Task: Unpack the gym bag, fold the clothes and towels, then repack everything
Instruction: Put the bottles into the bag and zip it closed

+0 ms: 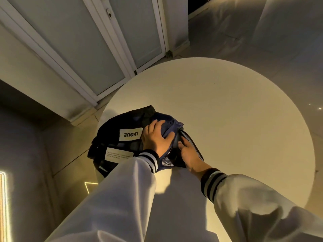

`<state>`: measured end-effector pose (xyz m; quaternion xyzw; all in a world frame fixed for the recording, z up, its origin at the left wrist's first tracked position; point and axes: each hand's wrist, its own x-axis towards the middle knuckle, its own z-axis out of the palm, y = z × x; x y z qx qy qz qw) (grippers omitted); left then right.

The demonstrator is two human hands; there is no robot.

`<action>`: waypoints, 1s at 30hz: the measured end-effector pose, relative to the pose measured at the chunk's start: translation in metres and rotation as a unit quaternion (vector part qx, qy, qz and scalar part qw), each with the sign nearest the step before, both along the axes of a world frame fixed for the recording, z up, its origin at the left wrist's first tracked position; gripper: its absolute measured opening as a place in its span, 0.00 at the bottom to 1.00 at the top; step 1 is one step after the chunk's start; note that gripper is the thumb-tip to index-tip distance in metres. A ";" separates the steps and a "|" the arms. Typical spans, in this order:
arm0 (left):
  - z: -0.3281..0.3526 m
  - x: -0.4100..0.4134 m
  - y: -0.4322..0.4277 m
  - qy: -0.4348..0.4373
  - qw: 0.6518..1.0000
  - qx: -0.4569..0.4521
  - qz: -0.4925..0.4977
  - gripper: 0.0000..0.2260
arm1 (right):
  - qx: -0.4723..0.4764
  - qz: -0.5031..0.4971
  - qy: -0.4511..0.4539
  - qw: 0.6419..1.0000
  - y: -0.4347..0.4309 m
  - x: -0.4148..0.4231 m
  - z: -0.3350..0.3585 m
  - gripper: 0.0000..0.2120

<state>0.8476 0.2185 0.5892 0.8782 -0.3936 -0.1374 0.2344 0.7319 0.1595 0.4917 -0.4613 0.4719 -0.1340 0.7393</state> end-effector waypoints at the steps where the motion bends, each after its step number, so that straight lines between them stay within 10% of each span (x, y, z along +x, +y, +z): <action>1: -0.005 0.002 -0.006 -0.001 0.999 0.034 -0.012 0.28 | 0.024 -0.007 -0.017 1.000 -0.003 0.005 -0.004 0.19; 7: -0.022 0.016 -0.012 0.031 0.997 -0.052 -0.044 0.05 | 0.176 -0.044 -0.064 0.981 -0.015 0.019 0.005 0.24; 22: -0.020 0.010 -0.004 0.095 0.995 0.012 -0.040 0.21 | 0.175 -0.063 -0.090 0.979 -0.017 0.038 -0.002 0.23; 30: -0.028 -0.009 0.026 -0.035 0.998 -0.037 0.036 0.20 | -0.034 -0.017 -0.028 0.999 0.018 -0.011 0.019 0.12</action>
